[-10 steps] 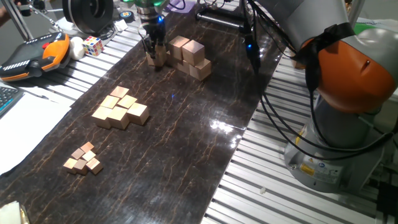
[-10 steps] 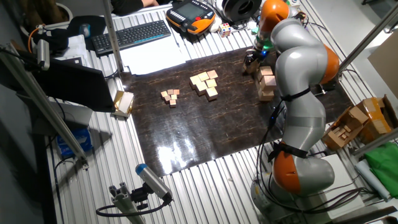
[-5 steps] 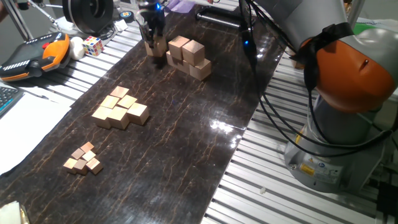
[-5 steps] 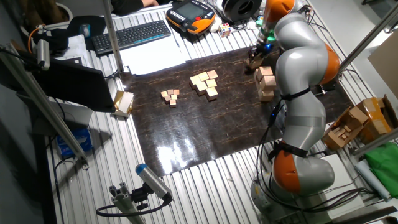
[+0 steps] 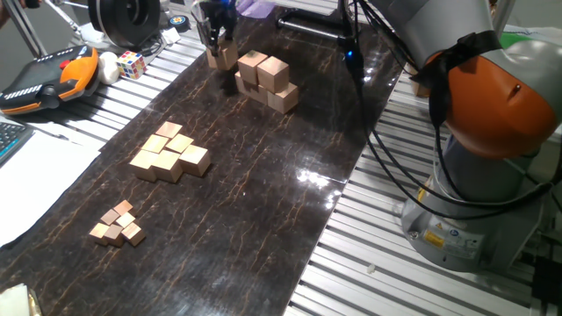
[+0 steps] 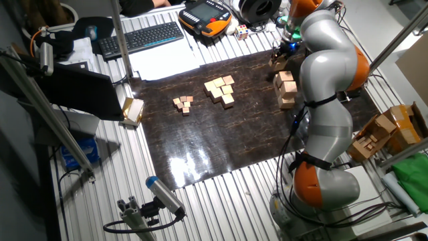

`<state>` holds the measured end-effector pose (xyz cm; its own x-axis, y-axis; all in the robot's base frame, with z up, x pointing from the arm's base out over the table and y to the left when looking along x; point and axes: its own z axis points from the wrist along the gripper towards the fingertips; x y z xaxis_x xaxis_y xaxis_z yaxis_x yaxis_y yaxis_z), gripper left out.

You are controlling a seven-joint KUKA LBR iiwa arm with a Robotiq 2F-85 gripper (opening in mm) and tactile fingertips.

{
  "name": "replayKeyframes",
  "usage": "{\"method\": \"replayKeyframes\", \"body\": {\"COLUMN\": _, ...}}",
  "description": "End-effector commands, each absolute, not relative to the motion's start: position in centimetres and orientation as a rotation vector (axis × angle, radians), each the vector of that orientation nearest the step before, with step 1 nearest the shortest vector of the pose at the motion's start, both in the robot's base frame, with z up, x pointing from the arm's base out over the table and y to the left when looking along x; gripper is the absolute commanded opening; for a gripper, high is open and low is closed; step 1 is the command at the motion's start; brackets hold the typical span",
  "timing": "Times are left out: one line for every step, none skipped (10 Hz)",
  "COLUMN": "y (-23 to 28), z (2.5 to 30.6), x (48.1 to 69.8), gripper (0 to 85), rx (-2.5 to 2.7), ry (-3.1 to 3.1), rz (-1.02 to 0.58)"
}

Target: Stack the blocks into a pyramid shape

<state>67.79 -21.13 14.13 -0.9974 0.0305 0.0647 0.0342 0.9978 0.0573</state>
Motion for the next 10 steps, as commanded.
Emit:
{"method": "replayKeyframes", "body": {"y": -21.2, "z": 14.6, "x": 67.6, "gripper": 58.0, "rx": -0.057, "ry": -3.075, "rz": -0.087}}
{"method": "replayKeyframes", "body": {"y": -21.2, "z": 15.2, "x": 67.3, "gripper": 58.0, "rx": -0.069, "ry": -3.071, "rz": -0.080}}
{"method": "replayKeyframes", "body": {"y": -21.3, "z": 15.9, "x": 66.9, "gripper": 58.0, "rx": -0.088, "ry": -3.066, "rz": -0.076}}
{"method": "replayKeyframes", "body": {"y": -21.5, "z": 16.5, "x": 66.5, "gripper": 58.0, "rx": -0.097, "ry": -3.060, "rz": -0.073}}
{"method": "replayKeyframes", "body": {"y": -21.6, "z": 17.0, "x": 66.2, "gripper": 58.3, "rx": -0.104, "ry": -3.058, "rz": -0.066}}
{"method": "replayKeyframes", "body": {"y": -21.6, "z": 17.5, "x": 65.9, "gripper": 58.3, "rx": -0.114, "ry": -3.058, "rz": -0.061}}
{"method": "replayKeyframes", "body": {"y": -21.7, "z": 18.0, "x": 65.4, "gripper": 58.0, "rx": -0.130, "ry": -3.057, "rz": -0.065}}
{"method": "replayKeyframes", "body": {"y": -21.6, "z": 18.6, "x": 64.9, "gripper": 57.3, "rx": -0.137, "ry": -3.053, "rz": -0.064}}
{"method": "replayKeyframes", "body": {"y": -21.6, "z": 19.1, "x": 64.2, "gripper": 56.3, "rx": -0.141, "ry": -3.050, "rz": -0.059}}
{"method": "replayKeyframes", "body": {"y": -21.7, "z": 19.6, "x": 63.5, "gripper": 55.3, "rx": -0.148, "ry": -3.045, "rz": -0.056}}
